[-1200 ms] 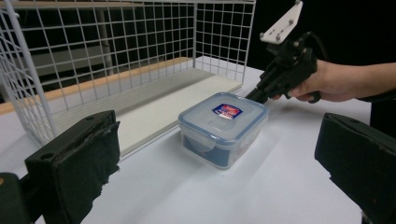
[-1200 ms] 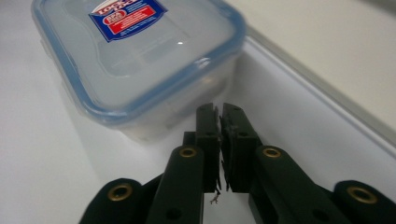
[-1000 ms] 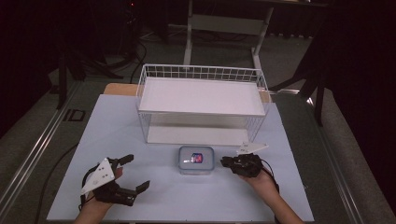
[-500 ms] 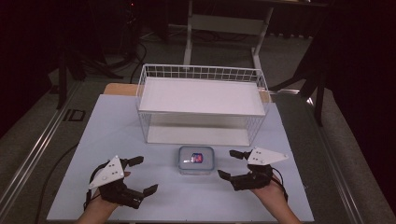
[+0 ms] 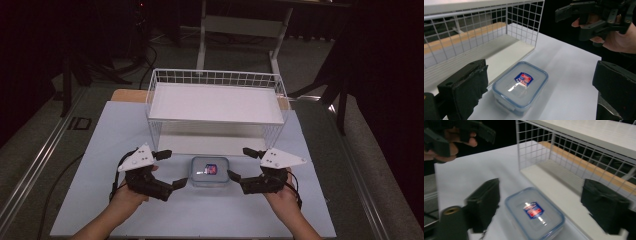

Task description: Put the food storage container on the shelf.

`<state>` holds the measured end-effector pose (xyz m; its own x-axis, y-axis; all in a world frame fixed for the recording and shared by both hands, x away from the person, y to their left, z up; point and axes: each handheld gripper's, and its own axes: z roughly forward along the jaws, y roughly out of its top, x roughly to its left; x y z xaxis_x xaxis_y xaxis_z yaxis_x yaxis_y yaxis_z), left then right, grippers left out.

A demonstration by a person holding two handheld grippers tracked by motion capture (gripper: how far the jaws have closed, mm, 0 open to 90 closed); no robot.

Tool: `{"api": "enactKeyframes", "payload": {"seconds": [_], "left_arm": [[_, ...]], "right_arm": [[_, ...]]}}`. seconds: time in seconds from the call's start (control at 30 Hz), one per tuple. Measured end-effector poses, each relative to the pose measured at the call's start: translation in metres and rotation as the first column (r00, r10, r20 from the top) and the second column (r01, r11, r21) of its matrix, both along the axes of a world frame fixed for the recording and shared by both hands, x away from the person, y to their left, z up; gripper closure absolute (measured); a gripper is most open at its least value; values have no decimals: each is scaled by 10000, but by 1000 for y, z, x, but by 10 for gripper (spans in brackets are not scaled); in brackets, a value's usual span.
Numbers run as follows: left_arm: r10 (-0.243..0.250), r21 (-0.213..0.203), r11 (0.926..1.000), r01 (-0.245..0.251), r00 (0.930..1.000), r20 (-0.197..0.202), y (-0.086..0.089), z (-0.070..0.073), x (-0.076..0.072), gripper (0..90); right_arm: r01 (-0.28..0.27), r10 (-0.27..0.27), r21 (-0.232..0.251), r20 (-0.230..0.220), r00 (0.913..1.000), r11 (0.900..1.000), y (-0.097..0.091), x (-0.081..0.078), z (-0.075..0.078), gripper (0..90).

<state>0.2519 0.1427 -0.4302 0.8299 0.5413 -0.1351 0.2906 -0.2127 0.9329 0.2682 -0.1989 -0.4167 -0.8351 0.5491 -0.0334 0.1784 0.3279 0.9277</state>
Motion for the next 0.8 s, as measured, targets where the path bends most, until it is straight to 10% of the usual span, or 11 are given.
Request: {"api": "enactKeyframes", "payload": {"seconds": [0.17, 0.4, 0.57, 0.8], "left_arm": [[51, 233, 9997, -47, 9998, -172, -12, -6, 13, 10], [68, 304, 9995, -42, 9960, -887, -24, -15, 31, 10], [434, 262, 9989, -395, 9849, -1678, -26, -28, 45, 10], [872, 169, 9961, -861, 9509, -2971, -25, -52, 64, 10]], "right_arm": [[-305, 323, 241, -788, 9964, 9992, 4, 9, -8, 222], [703, -701, -58, -1857, 9801, 9975, 4, 28, -25, 138], [869, -676, 371, -3633, 9292, 9955, 0, 49, -40, 137], [1595, -1334, 126, -4852, 8642, 9871, 1, 63, -57, 136]]}}
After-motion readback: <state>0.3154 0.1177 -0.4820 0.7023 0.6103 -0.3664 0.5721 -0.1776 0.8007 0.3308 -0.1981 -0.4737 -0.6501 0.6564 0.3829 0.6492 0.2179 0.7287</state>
